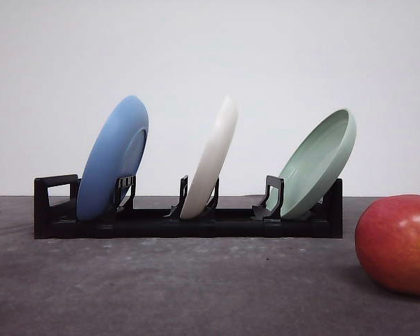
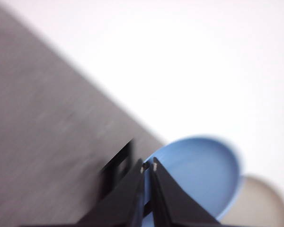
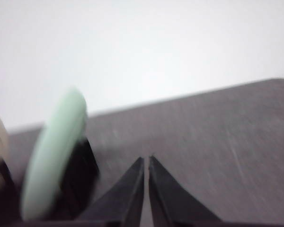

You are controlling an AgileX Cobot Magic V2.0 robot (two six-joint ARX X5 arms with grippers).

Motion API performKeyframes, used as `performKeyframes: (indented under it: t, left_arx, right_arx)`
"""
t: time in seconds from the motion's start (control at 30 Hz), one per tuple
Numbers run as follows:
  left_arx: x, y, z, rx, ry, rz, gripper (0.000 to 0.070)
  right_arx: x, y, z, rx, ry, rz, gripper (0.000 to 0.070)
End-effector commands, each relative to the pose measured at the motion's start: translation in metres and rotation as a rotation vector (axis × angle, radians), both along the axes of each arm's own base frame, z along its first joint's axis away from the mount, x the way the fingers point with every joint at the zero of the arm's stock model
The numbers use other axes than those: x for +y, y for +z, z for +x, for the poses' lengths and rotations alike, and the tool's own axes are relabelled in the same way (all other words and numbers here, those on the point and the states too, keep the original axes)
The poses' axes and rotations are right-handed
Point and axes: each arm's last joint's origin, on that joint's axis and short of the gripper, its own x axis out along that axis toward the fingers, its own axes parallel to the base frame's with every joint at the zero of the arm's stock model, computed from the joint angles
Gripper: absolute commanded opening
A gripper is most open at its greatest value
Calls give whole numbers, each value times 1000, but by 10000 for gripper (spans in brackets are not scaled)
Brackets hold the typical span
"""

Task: Place pomegranate in white plate

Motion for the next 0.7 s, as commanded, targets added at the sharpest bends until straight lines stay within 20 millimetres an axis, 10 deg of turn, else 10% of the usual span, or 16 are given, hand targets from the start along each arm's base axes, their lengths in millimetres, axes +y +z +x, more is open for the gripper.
performKeyframes:
  t: [0.0, 0.3, 0.67]
  left_arx:
    - [0, 5, 0, -75, -7, -23, 0]
    - [0, 48, -13, -213, -4, -1, 1]
    - [-1, 110, -40, 139, -26, 294, 1]
  right_arx:
    - [0, 5, -1, -57, 13, 103, 15]
    - [1, 51, -14, -174, 31, 177, 7]
    - [4, 113, -37, 44, 101, 129, 7]
